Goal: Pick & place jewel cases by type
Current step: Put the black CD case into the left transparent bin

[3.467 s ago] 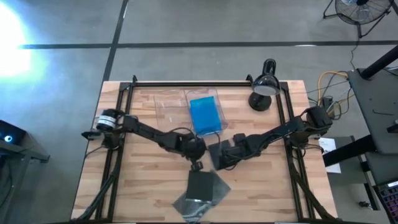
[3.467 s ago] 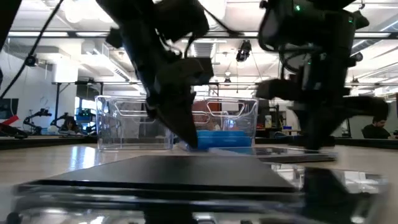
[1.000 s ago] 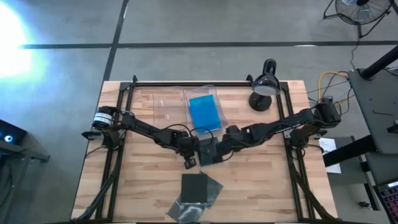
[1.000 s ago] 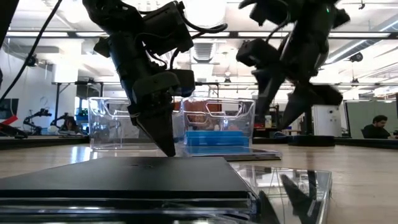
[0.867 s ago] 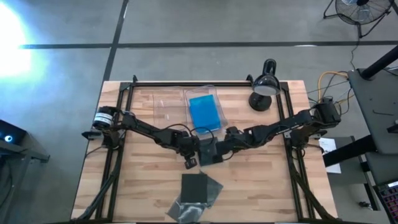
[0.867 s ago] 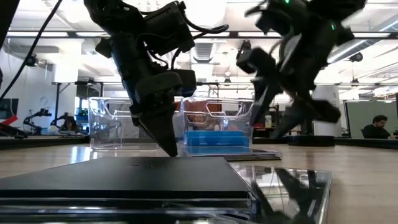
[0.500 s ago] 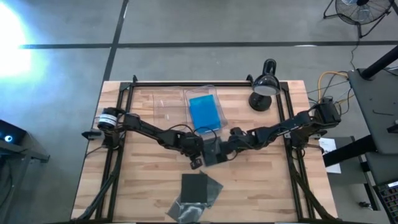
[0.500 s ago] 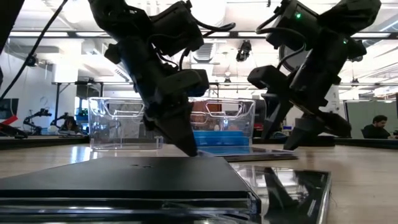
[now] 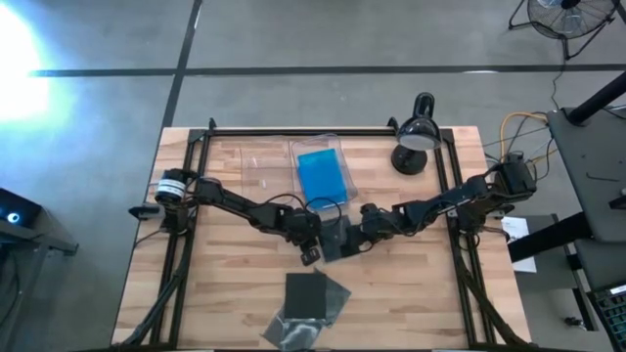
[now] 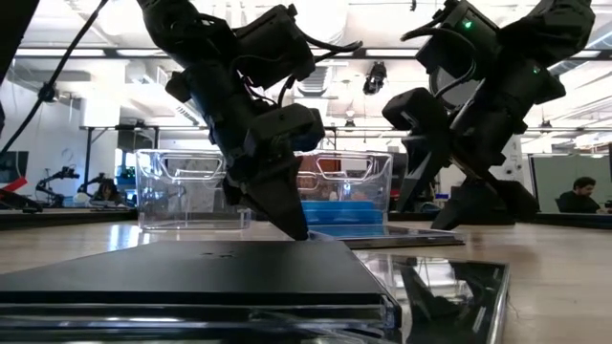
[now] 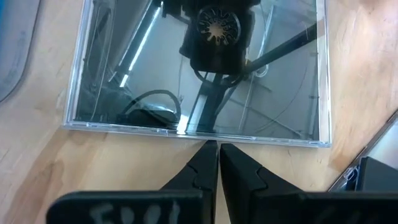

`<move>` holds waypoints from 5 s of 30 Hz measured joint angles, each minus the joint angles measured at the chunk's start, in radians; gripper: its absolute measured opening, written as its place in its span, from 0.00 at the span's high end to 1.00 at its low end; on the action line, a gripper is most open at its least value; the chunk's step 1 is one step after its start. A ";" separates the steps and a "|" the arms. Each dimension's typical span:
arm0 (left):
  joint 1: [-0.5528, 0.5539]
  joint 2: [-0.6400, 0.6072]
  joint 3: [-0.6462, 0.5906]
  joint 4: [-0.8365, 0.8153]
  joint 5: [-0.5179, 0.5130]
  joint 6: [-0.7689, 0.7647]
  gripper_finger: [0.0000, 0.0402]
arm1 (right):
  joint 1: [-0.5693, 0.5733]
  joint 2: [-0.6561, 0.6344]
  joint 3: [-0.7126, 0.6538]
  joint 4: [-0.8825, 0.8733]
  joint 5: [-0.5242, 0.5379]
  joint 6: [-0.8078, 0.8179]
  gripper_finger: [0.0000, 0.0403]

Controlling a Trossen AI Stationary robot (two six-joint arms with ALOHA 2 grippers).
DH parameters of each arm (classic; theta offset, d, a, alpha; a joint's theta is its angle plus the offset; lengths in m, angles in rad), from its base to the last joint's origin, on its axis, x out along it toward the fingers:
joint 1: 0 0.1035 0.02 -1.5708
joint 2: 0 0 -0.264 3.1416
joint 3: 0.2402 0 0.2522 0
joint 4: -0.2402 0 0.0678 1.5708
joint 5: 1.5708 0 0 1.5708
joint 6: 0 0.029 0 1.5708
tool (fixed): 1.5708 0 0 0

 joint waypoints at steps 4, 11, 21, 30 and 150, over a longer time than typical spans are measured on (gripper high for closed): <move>0.000 0.001 0.000 -0.001 0.003 0.000 0.99 | 0.000 -0.004 -0.001 0.017 -0.003 0.026 0.47; -0.002 -0.001 -0.013 -0.018 0.023 -0.002 0.99 | 0.001 -0.064 0.044 -0.007 -0.063 0.008 0.47; -0.003 -0.004 -0.040 0.011 0.040 -0.026 0.99 | -0.001 -0.108 0.150 -0.038 -0.026 -0.098 0.47; -0.004 0.000 -0.034 0.072 0.044 -0.027 0.99 | -0.002 0.062 0.250 -0.035 -0.097 -0.104 0.47; -0.310 -0.232 -0.195 0.083 0.082 -0.140 0.99 | 0.227 0.528 0.824 -0.492 -0.037 0.020 0.36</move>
